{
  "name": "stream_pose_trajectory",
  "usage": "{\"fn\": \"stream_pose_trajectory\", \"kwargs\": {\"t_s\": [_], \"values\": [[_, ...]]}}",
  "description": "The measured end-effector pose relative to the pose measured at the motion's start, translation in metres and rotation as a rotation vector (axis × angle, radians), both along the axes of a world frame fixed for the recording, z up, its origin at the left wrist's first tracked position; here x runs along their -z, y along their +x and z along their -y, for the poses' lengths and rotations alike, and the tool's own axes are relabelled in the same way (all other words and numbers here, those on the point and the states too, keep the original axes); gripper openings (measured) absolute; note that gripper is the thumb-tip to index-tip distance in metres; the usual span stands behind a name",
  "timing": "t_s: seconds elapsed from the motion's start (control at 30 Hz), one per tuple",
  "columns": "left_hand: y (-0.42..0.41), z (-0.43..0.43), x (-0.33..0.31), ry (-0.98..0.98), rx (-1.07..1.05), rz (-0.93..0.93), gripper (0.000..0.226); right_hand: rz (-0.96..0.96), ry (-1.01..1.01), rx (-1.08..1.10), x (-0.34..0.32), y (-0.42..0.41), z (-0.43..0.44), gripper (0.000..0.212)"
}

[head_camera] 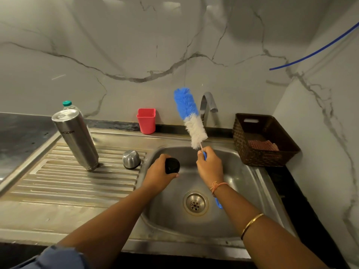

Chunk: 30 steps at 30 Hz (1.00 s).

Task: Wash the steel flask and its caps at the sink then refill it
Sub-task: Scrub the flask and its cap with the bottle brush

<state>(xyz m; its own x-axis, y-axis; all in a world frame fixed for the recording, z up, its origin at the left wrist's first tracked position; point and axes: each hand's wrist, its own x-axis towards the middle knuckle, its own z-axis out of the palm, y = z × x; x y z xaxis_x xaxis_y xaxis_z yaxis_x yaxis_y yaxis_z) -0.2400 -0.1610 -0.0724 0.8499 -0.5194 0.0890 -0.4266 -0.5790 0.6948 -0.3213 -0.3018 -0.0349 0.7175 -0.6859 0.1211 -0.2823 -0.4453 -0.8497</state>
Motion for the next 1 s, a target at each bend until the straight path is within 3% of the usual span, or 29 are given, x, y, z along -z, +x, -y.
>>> {"fn": "stream_pose_trajectory", "kwargs": {"t_s": [0.23, 0.4, 0.63, 1.0], "values": [[-0.008, -0.005, 0.018, 0.051, 0.0, -0.04, 0.057, -0.037, -0.042, -0.019, 0.008, -0.005, 0.001, 0.017], [-0.018, -0.014, 0.024, -0.02, -0.012, -0.015, 0.061, -0.059, 0.007, -0.027, 0.019, -0.008, -0.003, 0.019], [-0.014, -0.062, 0.028, -0.24, -0.245, -0.004, 0.062, -0.021, 0.029, 0.019, 0.023, -0.006, -0.013, 0.024], [0.047, -0.16, 0.033, -0.201, -0.389, -0.011, 0.063, -0.001, -0.013, 0.1, 0.02, 0.039, -0.067, 0.023]]}}
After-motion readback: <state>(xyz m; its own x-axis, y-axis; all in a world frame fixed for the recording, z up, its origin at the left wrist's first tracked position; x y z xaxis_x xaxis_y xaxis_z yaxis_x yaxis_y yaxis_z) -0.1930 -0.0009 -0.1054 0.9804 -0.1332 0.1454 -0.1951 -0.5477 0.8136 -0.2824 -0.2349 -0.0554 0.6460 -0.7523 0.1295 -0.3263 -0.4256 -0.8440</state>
